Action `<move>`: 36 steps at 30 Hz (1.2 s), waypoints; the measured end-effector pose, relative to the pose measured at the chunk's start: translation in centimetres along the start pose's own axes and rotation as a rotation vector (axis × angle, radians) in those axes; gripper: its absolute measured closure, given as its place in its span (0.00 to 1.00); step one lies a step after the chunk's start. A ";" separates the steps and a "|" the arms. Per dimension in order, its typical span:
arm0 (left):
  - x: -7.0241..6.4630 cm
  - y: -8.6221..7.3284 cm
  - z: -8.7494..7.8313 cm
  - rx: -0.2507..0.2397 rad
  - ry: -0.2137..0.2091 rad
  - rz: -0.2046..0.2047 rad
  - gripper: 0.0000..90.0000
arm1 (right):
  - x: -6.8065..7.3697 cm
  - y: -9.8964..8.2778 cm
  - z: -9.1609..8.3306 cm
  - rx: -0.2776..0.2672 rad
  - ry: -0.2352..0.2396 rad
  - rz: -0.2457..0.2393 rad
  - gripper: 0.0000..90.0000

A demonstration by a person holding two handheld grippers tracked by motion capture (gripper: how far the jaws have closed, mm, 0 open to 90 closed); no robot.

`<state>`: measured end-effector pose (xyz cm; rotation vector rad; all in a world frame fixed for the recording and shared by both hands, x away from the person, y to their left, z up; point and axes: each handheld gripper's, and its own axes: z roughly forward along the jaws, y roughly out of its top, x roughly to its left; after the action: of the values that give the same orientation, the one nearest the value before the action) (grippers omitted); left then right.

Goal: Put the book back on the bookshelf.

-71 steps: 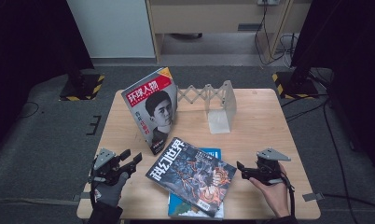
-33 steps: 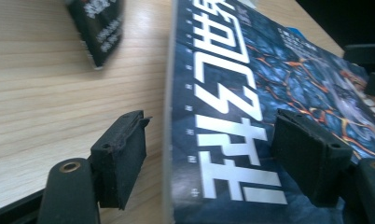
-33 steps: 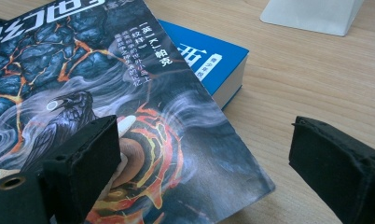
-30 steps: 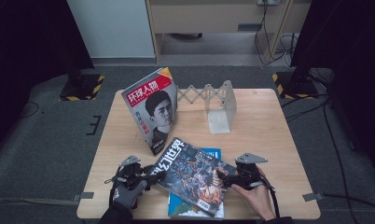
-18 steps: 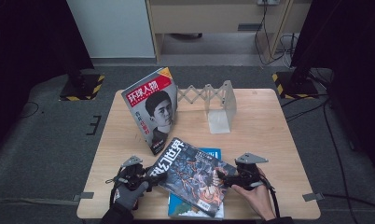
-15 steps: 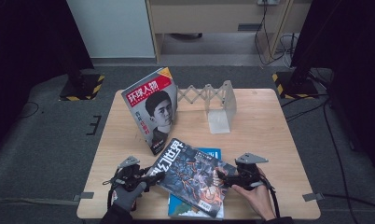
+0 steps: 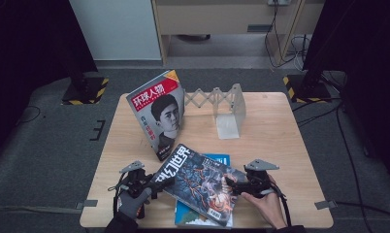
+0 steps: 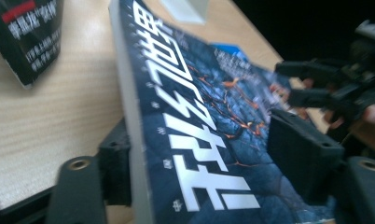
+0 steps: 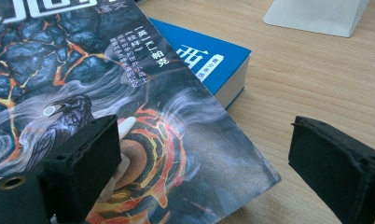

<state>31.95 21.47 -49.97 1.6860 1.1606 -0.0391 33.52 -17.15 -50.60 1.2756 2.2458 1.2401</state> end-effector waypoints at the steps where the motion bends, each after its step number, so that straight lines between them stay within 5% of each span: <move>1: 0.0 -0.1 0.1 0.014 0.021 -0.003 0.32 | 0.0 0.0 0.0 -0.003 -0.002 -0.001 0.11; 4: 0.0 -0.4 0.1 0.056 0.080 0.014 0.36 | 0.1 0.0 0.0 -0.008 -0.007 -0.006 0.11; 14: 0.3 -1.6 -0.4 0.105 0.126 -0.002 0.24 | 0.2 0.0 0.0 -0.008 -0.010 -0.022 0.11; 20: 0.7 -2.2 -0.1 0.113 0.067 -0.054 0.22 | 0.2 0.0 0.0 -0.005 -0.010 -0.022 0.11; 22: 0.5 -2.1 0.3 0.116 0.049 -0.042 0.22 | 0.3 0.0 0.0 -0.007 -0.011 -0.017 0.11; 25: 0.2 -1.8 0.1 0.099 0.076 -0.013 0.24 | 0.2 0.0 0.0 -0.005 -0.010 -0.021 0.11; 28: 0.1 -1.5 -0.7 0.039 0.075 -0.051 0.38 | 0.2 0.0 0.0 -0.006 -0.009 -0.021 0.11; 31: -0.6 -1.0 -1.3 -0.014 0.079 -0.034 0.47 | 0.2 0.0 0.0 -0.006 -0.011 -0.015 0.11; 34: -1.4 -0.3 -1.7 -0.076 0.052 -0.027 0.51 | 0.0 0.0 0.0 -0.006 -0.007 -0.012 0.11; 36: -1.9 0.1 -1.4 -0.072 0.022 -0.010 0.52 | 0.0 0.0 0.0 -0.008 -0.005 -0.002 0.11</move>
<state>30.31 21.20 -48.28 1.6210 1.1740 0.0145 33.51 -17.21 -50.62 1.2723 2.2350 1.2428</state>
